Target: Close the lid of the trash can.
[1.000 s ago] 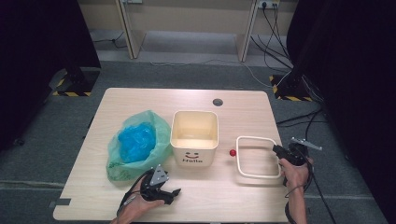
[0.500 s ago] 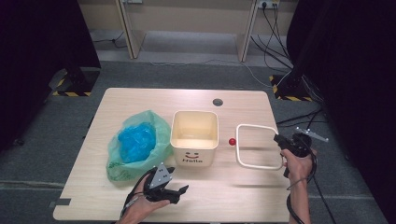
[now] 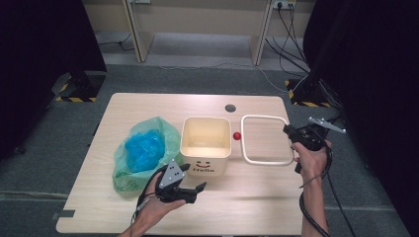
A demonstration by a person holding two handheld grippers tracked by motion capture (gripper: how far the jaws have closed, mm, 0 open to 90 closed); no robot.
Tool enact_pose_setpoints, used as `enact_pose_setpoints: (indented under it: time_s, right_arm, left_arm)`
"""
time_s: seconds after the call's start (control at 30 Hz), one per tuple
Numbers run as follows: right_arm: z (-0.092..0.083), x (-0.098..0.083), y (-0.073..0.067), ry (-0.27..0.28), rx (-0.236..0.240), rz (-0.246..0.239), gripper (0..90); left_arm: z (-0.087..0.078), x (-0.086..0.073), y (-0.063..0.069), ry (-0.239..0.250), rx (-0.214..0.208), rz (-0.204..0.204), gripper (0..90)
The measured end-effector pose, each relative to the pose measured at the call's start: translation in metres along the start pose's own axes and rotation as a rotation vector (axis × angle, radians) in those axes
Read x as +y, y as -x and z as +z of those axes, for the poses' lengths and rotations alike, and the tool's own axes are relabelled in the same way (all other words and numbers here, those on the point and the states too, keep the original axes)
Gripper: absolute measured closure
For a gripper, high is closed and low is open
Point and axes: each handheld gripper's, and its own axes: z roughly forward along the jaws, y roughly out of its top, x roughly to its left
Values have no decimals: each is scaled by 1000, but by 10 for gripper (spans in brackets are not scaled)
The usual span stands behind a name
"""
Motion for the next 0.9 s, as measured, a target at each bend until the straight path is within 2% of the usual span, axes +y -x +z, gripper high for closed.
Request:
enact_pose_setpoints:
  time_s: [0.2, 0.37, 0.7, 0.9]
  right_arm:
    - [8, 8, -25, 3, 57, -16, 789]
    - [23, 10, -50, -16, 98, -31, 789]
    - [49, 14, -104, -40, 176, -64, 789]
    - [59, 13, -123, -54, 200, -74, 788]
  left_arm:
    - [-2, 8, -3, 23, 15, -8, 185]
    - [-5, 12, -8, 39, 38, -17, 185]
    - [-9, 18, -13, 64, 83, -5, 185]
    - [-14, 18, -21, 78, 114, -16, 185]
